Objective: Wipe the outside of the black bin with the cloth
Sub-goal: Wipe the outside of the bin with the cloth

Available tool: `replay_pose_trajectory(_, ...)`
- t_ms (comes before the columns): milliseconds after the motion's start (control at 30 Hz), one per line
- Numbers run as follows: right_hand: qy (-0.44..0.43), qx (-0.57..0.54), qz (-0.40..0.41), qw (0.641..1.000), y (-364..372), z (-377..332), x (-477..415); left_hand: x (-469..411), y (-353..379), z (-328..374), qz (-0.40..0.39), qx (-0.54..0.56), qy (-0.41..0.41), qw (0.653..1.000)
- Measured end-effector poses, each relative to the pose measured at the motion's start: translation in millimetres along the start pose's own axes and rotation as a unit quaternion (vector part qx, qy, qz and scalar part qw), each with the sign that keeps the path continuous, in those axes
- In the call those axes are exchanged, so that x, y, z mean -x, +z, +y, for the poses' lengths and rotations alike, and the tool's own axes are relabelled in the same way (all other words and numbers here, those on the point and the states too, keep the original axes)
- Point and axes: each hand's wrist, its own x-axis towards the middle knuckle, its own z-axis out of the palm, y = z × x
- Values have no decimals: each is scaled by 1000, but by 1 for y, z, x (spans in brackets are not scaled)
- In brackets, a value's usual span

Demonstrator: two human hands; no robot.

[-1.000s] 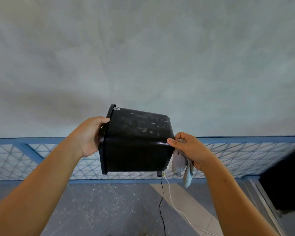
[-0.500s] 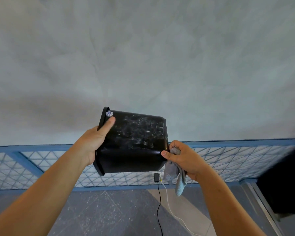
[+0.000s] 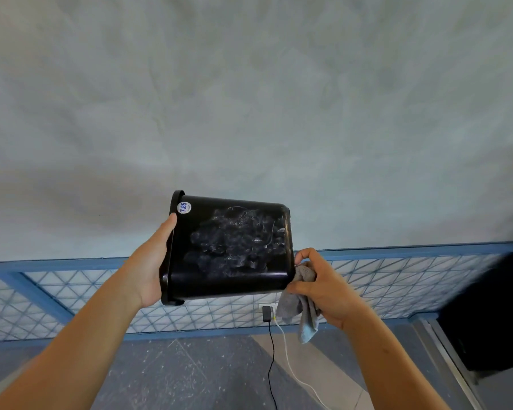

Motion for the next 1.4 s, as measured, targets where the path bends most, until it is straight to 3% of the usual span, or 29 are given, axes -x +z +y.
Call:
replay_pose_trajectory(333,28,11,33,999,-2,6,12,16,21,-11,102,9,27,994)
replay_pose_trajectory(533,17,-116,189,975,-15,-4,18,25,20,-11,110,70,37,991)
replay_pose_trajectory(700,-48,-232,195,952,-26,-15,27,29,24,-11,122,86,63,987)
replay_pose_trajectory(833,-26,-371,239,897,-26,-21,28,27,27,-15,126,90,68,986)
replay_pose_trajectory(933,-38,-432,191,881,-22,-31,27,26,28,-16,128,93,78,984)
replay_pose_trajectory(1033,-69,-391,159,904,-11,-50,27,28,28,-16,122,88,89,985)
replay_pose_trajectory(1133,-82,-265,157,948,3,-70,26,26,25,-19,112,96,95,985)
replay_pose_trajectory(1200,-85,-198,94,972,16,-85,24,24,21,-20,111,102,93,984)
replay_pose_trajectory(1300,-88,-167,-6,982,48,-109,23,20,13,-19,104,111,93,984)
replay_pose_trajectory(1400,-67,-110,-1,992,83,-127,21,14,3,-14,108,127,86,982)
